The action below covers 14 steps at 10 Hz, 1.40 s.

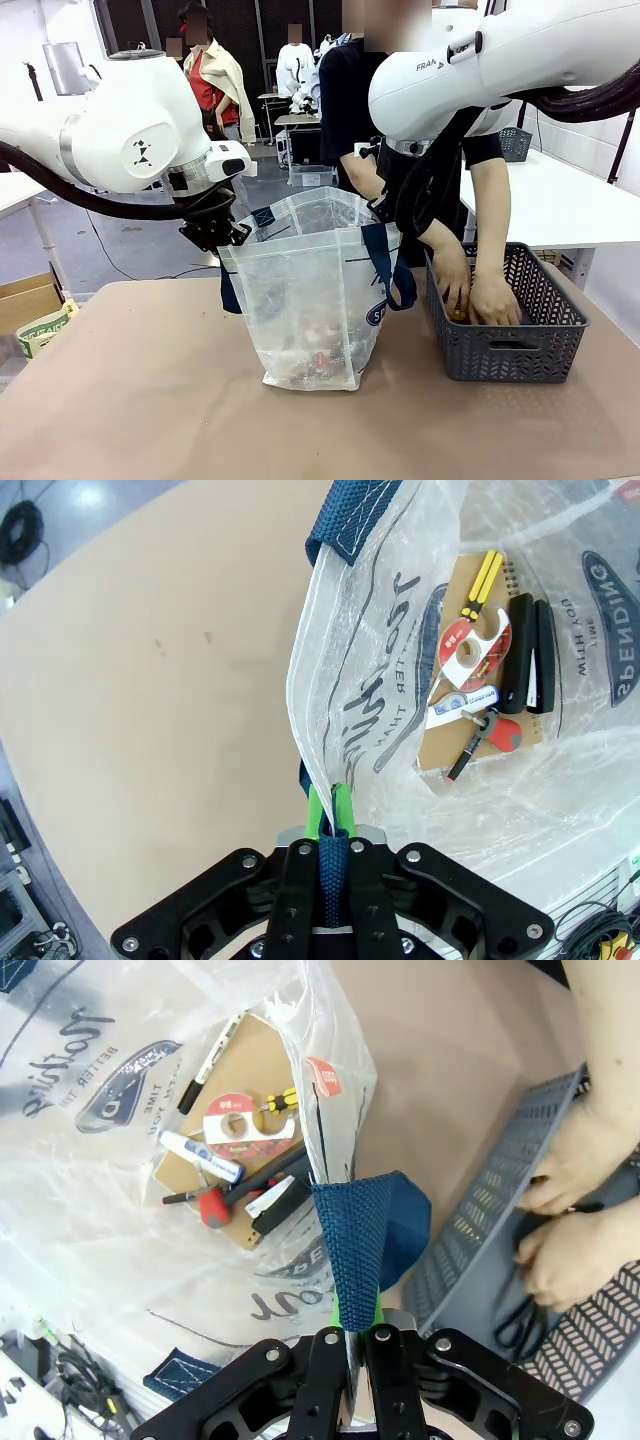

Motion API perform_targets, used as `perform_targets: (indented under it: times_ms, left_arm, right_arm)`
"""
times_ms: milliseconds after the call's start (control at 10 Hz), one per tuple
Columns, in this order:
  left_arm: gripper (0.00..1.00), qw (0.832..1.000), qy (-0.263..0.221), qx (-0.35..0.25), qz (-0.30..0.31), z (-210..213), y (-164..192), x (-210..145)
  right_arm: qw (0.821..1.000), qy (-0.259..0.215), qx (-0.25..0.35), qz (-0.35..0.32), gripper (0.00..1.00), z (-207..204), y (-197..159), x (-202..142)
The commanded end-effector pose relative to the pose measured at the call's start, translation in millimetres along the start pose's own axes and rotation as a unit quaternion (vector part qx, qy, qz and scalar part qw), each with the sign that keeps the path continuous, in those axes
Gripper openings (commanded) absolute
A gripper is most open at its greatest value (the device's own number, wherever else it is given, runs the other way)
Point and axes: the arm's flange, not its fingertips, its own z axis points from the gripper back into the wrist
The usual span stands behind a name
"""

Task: Transfer purchased items from the store into the shopping bag.
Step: Move the Reusable shopping bag to the right side of the table.

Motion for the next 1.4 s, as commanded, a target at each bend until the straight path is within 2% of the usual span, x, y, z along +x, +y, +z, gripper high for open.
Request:
perform_targets:
  times_ms: [0,1300]
  left_arm:
    - [0.0,1.0,0.0,0.001,0.003,0.5,3.0,-0.5]
    - [0.0,1.0,0.0,0.001,0.003,0.5,3.0,-0.5]
  right_arm:
    - [1.0,0.0,-0.001,-0.002,0.0,0.6,-2.6,-0.3]
    - [1.0,0.0,-0.001,-0.002,0.0,0.6,-2.6,-0.3]
